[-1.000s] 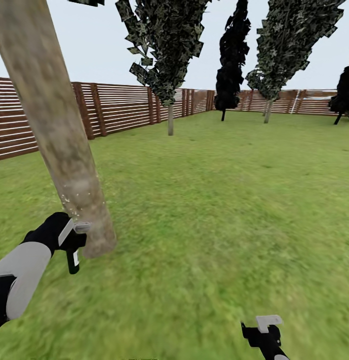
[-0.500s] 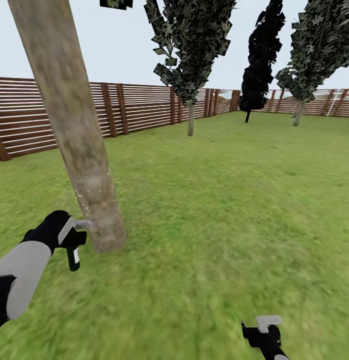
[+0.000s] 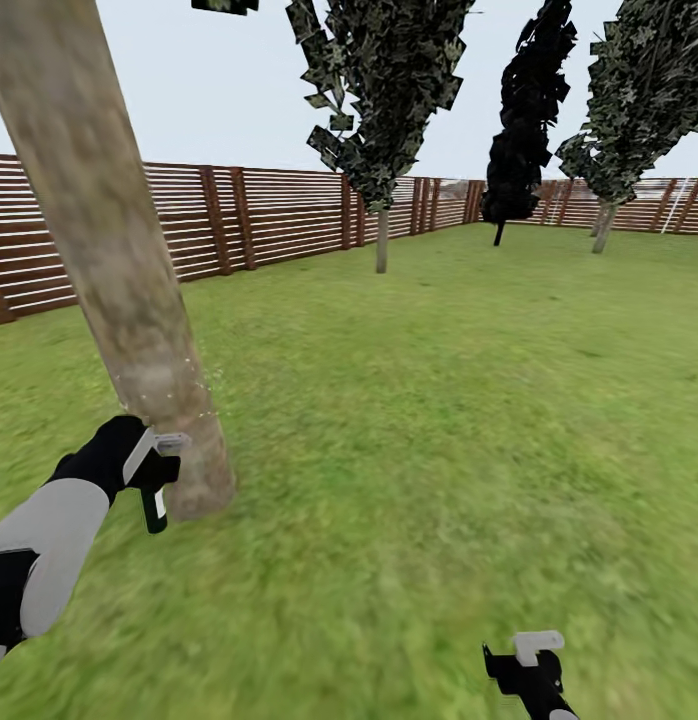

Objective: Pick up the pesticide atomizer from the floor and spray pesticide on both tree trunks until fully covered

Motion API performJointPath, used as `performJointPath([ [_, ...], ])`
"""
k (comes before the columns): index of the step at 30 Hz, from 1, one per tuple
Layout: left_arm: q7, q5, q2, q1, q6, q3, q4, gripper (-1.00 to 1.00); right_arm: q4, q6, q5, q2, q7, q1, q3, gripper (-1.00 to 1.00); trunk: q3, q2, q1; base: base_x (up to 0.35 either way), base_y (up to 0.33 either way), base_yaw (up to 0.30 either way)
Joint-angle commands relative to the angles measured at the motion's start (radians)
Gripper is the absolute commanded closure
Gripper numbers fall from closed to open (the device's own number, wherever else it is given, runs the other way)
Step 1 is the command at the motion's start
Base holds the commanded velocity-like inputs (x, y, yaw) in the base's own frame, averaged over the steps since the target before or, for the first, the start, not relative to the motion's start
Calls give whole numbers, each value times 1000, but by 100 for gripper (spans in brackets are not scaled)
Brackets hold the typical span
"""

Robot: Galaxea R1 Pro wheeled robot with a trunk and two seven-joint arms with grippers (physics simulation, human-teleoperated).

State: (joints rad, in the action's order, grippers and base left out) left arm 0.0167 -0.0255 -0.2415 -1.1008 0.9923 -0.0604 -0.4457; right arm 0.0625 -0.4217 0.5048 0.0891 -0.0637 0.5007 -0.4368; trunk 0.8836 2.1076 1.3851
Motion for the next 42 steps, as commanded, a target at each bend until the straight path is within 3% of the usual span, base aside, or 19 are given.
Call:
performJointPath([
  [1, 2, -4, 1, -1, 5, -5, -2, 100, -2, -3, 11, 0, -5, 1, -5, -100, 1, 0, 0, 234, -196, 48],
  [12, 2, -8, -1, -1, 5, -5, -2, 100, -4, -3, 12, 0, -5, 1, -5, -100, 1, 0, 0, 232, -197, 250],
  [24, 0, -9, 6, -8, 5, -1, -4, 100, -5, -3, 12, 0, -5, 1, -5, -100, 1, 0, 0, 62, -247, 273],
  [42, 0, -14, 5, -7, 5, -1, -2, 100, -6, -3, 12, -1, -5, 1, -5, -100, 1, 0, 0, 135, -242, 43],
])
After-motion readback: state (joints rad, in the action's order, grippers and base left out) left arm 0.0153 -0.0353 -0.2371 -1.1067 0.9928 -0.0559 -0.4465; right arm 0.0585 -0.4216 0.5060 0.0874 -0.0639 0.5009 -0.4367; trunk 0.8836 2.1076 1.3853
